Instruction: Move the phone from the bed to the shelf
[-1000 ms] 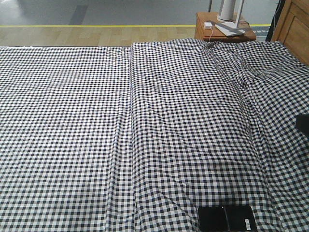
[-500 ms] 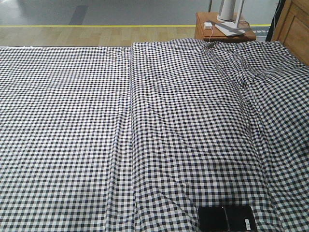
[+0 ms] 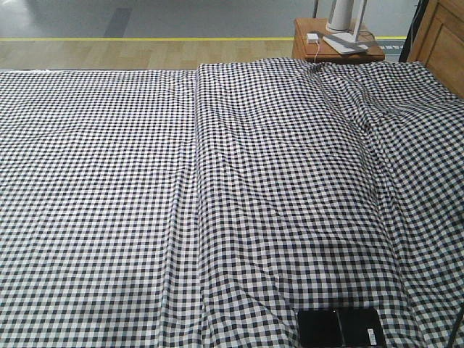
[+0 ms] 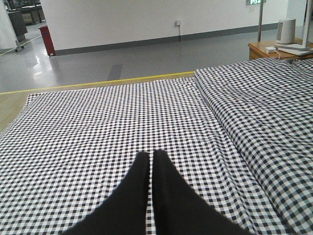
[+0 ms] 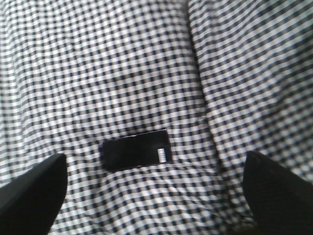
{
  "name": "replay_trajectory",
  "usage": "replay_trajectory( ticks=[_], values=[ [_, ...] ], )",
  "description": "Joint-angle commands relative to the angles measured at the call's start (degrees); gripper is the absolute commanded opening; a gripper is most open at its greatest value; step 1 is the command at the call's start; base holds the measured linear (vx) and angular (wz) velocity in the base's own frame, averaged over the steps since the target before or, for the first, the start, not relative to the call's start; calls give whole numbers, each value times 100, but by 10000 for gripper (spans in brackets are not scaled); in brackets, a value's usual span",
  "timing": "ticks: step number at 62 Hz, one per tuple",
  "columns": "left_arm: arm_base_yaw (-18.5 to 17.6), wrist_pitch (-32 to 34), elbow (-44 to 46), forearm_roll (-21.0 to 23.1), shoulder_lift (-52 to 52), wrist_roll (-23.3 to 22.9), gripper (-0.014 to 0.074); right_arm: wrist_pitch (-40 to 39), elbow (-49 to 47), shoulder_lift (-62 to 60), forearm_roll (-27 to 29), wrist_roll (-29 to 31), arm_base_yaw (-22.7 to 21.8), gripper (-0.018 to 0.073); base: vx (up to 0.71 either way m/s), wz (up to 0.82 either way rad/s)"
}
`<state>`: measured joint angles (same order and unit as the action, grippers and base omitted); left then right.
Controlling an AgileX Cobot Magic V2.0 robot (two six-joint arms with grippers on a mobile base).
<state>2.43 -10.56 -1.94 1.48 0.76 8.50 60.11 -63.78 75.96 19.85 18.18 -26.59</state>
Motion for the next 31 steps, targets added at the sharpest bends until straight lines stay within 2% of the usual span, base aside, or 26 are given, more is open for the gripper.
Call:
replay_trajectory(
  ticks=[1, 7, 13, 31],
  values=[
    [-20, 415, 122, 52, 77, -33, 1, -341, -183, 420, 1029, 821, -391, 668, 0, 0],
    [-20, 415, 122, 52, 77, -33, 1, -394, -183, 1045, 1874, 1576, -681, 666, 0, 0],
    [-20, 415, 122, 52, 77, -33, 1, -284, -183, 1727, 2355, 2168, -883, 662, 0, 0],
    [-20, 415, 122, 52, 77, -33, 1, -36, -183, 3460, 2569, 3324, -970, 652, 0, 0]
  ],
)
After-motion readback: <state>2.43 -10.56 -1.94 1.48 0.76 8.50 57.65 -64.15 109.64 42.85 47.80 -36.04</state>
